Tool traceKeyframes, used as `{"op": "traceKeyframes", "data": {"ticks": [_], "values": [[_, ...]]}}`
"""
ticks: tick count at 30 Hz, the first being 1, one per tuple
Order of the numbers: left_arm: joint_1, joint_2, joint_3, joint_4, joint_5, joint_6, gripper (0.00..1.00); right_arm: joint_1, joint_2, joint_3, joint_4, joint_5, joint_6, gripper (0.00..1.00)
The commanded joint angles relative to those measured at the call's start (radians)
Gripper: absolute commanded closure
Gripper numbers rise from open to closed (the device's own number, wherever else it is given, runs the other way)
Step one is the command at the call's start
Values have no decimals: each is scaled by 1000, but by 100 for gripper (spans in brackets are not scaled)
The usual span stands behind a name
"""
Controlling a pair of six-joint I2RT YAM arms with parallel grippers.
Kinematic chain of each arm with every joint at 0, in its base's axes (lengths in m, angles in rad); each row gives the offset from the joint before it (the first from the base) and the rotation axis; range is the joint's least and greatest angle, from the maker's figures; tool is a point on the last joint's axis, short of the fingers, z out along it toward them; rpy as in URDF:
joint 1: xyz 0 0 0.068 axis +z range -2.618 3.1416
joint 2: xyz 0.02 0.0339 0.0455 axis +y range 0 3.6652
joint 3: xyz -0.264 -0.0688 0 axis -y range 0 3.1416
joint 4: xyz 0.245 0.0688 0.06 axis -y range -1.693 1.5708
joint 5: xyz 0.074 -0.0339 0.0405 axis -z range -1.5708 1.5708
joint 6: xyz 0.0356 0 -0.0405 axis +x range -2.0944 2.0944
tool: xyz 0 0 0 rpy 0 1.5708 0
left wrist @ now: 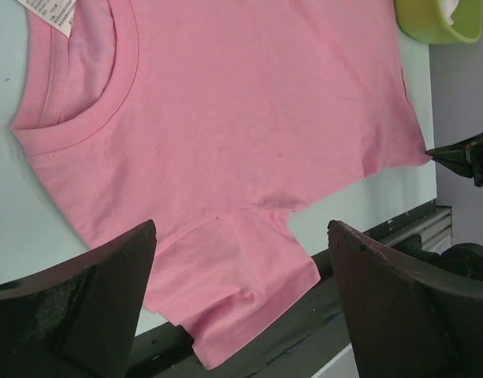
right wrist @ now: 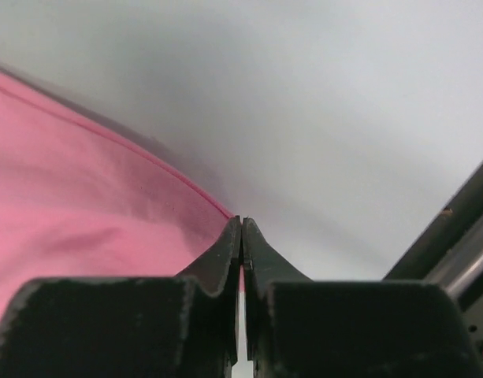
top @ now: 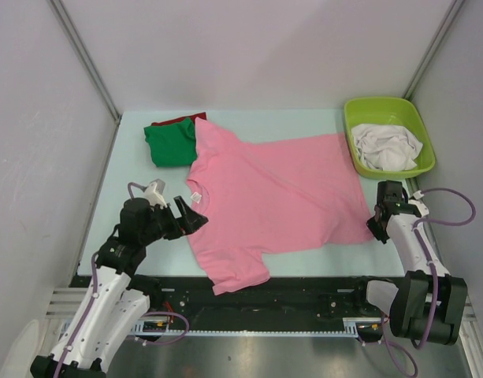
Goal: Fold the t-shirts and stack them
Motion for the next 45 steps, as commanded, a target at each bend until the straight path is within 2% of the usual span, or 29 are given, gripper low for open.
{"op": "traceKeyframes", "data": {"ticks": [1,2,3,4,5,9,13,14,15,17,21,25,34,38,45], "values": [[-5,18,16,-15,-25,11,6,-4,-32,-8,-113,112,115,86],[-3,24,15,-12,-25,6,6,-4,-50,-10,-107,122,118,70],[-3,33,16,-18,-17,5,5,-4,-61,-10,-98,132,121,27],[-3,37,21,-26,-13,6,6,-10,-70,-8,-86,142,112,10],[-3,37,22,-29,-3,2,5,-13,-81,-4,-57,142,99,1],[-8,3,22,-84,52,-11,6,-16,-162,7,14,92,28,0],[-34,-71,-54,-181,101,-54,9,-9,-214,29,56,-50,-70,0],[-37,-124,-82,-187,151,-95,11,2,-221,29,60,-77,-95,0],[-50,-144,-103,-208,162,-112,16,8,-228,30,68,-145,-113,0],[-86,-173,-149,-206,178,-153,22,48,-240,29,85,-186,-150,0],[-173,-235,-192,-173,104,-241,23,145,-263,29,108,-198,-167,0],[-219,-122,-255,-51,106,-285,23,249,-254,29,145,-168,-162,0],[-501,251,-229,144,-172,-337,29,359,-198,23,172,-106,-179,0],[-590,331,-171,120,-301,-360,31,364,-188,9,194,-100,-202,0],[-724,431,-163,108,-376,-454,32,367,-127,-19,257,-115,-233,0]]}}
